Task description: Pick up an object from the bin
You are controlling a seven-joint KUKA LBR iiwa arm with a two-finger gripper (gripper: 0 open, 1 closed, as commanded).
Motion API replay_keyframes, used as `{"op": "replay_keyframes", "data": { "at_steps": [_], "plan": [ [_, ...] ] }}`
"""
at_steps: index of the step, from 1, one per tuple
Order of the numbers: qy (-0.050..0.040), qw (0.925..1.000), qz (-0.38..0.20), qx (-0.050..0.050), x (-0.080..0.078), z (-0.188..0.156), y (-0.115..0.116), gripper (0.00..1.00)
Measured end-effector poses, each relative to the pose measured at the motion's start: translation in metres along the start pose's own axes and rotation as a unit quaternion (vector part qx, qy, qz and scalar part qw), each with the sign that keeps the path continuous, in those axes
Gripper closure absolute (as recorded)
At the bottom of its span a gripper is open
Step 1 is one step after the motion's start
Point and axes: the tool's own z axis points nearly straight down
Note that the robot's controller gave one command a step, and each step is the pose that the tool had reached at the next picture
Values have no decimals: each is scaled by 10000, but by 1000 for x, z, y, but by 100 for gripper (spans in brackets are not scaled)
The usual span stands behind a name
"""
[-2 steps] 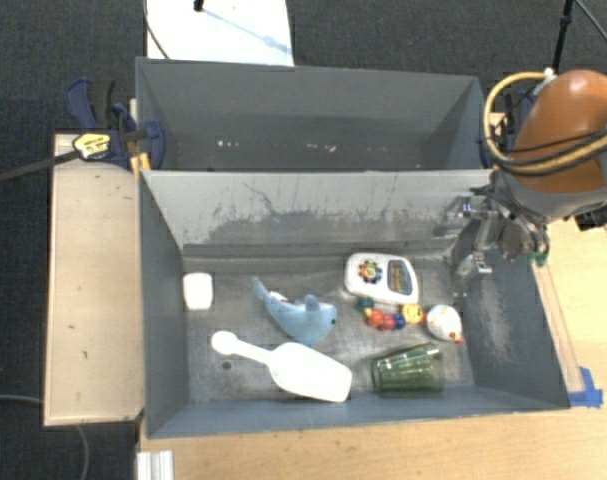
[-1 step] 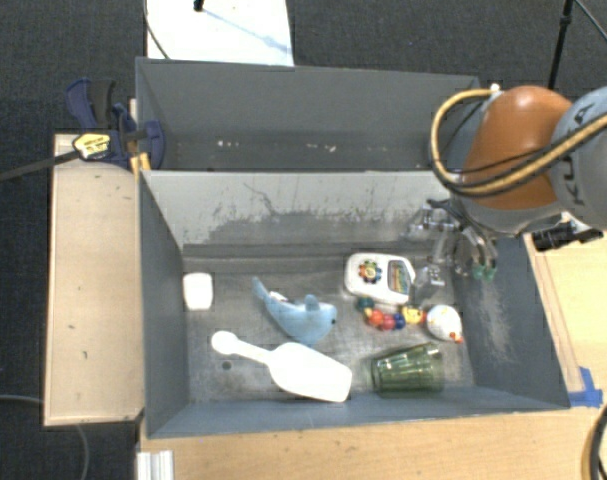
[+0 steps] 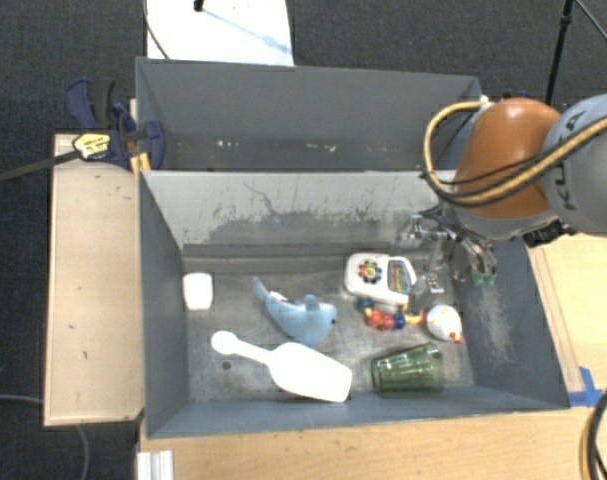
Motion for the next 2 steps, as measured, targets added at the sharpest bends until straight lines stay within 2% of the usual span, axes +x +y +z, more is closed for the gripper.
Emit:
{"op": "replay_keyframes", "data": {
  "at_steps": [1,2],
  "plan": [
    [-30,9886,1506,-5,-7,33,8,0],
    [-80,9951,985,0,-5,52,10,100]
  ]
}}
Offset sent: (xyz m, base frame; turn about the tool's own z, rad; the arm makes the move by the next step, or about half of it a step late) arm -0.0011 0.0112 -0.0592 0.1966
